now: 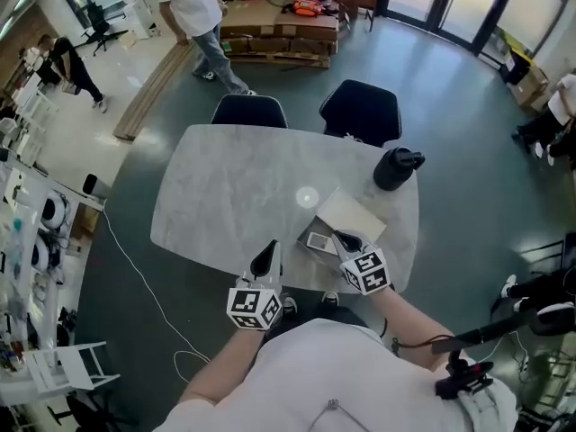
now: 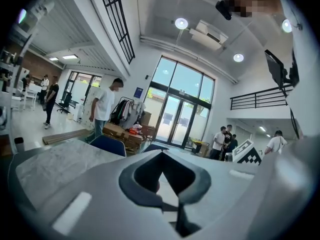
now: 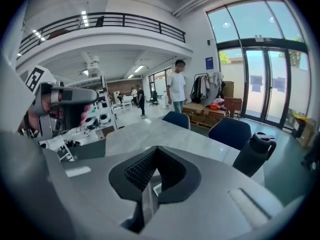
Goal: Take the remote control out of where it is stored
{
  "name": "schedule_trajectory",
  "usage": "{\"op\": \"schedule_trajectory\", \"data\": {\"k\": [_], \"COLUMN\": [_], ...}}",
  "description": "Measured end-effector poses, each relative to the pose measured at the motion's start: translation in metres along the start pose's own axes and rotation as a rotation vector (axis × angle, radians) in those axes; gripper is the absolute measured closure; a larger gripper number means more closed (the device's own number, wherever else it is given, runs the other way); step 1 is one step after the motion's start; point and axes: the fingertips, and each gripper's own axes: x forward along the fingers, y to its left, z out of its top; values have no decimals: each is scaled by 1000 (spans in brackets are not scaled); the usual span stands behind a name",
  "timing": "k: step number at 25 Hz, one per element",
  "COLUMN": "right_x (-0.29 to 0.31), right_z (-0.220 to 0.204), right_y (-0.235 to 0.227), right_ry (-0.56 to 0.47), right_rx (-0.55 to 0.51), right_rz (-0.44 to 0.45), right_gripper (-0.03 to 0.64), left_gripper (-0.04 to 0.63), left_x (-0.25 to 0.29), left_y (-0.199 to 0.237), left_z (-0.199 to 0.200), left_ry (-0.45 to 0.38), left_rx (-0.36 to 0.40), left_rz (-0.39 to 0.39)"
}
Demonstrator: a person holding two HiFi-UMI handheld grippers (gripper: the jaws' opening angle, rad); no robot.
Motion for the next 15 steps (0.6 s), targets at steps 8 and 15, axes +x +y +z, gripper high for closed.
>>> {"op": "schedule_trajectory", "data": {"k": [8,15], "right_x": [63,127], "right_z": [-74,-162], "right_y": [0,-17], "right_ry": [289,535], "right_rx": [-229,-473], "right_rz": [78,110], "right_gripper": [591,583], "left_gripper": [595,595], "left_x": [-12,-20], "left_y": [28,46], "left_z": [-36,-68], "left_ry": [65,97], "left_rx": [-46,-86], "left_rz": [101,186]}}
